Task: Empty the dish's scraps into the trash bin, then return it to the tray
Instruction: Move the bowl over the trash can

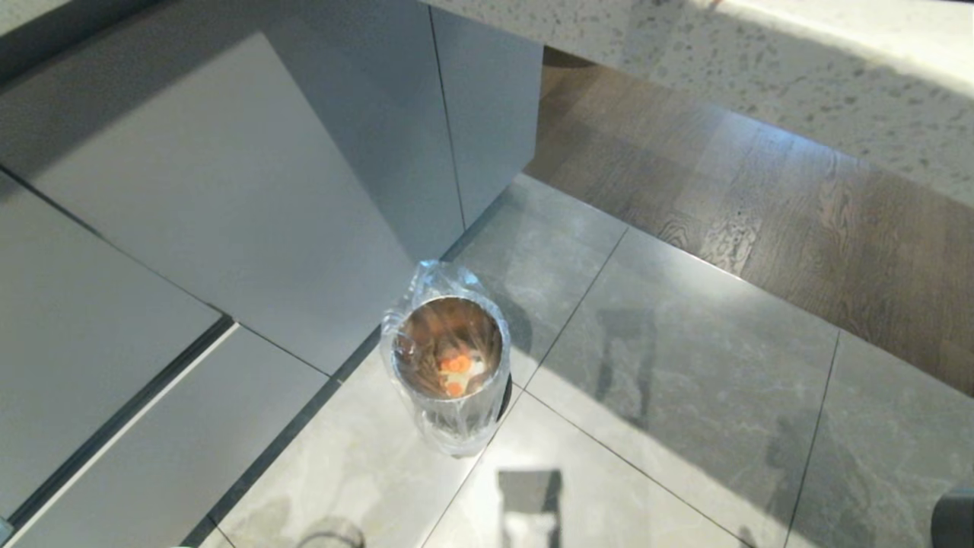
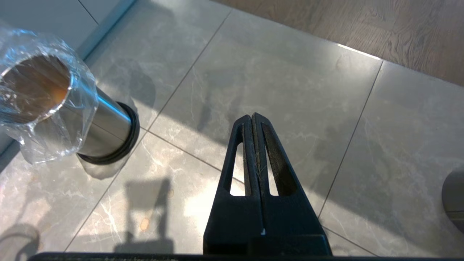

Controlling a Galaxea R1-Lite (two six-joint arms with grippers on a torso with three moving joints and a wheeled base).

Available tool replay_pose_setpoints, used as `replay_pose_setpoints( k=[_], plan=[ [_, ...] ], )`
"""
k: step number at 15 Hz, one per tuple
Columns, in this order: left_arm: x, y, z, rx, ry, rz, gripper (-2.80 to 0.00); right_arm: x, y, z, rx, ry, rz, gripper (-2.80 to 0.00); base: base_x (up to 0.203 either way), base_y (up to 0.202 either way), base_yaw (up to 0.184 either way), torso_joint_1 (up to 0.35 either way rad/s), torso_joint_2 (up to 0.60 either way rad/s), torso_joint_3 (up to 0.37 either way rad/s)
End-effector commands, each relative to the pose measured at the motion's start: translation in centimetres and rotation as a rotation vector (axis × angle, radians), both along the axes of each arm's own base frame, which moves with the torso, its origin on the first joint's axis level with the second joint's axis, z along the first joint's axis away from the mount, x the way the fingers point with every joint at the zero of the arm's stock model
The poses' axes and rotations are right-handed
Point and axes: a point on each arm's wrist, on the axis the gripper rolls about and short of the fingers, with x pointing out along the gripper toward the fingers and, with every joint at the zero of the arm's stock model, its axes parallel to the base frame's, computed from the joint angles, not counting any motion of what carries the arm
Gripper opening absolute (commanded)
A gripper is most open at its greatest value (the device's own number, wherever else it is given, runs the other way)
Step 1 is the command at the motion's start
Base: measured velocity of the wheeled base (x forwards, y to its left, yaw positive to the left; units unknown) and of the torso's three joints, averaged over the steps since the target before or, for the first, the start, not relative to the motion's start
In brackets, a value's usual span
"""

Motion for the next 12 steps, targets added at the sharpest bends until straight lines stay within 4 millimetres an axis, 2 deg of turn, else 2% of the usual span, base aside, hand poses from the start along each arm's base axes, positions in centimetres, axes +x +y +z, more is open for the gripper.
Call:
replay_pose_setpoints(
  k=[1,7,12],
  plan=[
    [0.01,-0.02,0.09,-0.01,-0.023,0.011,-2.8,0.0,0.0,0.01,0.001,-0.001,0.0,-2.8,0.0,0.0,0.0,0.004,0.01,-0.198],
    [0.02,-0.16,0.43,-0.026,-0.104,0.027,-2.8,0.0,0.0,-0.01,0.001,0.0,0.0,-2.8,0.0,0.0,0.0,0.004,0.0,-0.184],
    [-0.1,-0.32,0.43,-0.022,-0.109,0.028,-2.8,0.0,0.0,-0.01,0.001,0.0,0.0,-2.8,0.0,0.0,0.0,0.002,0.0,-0.021]
  ],
)
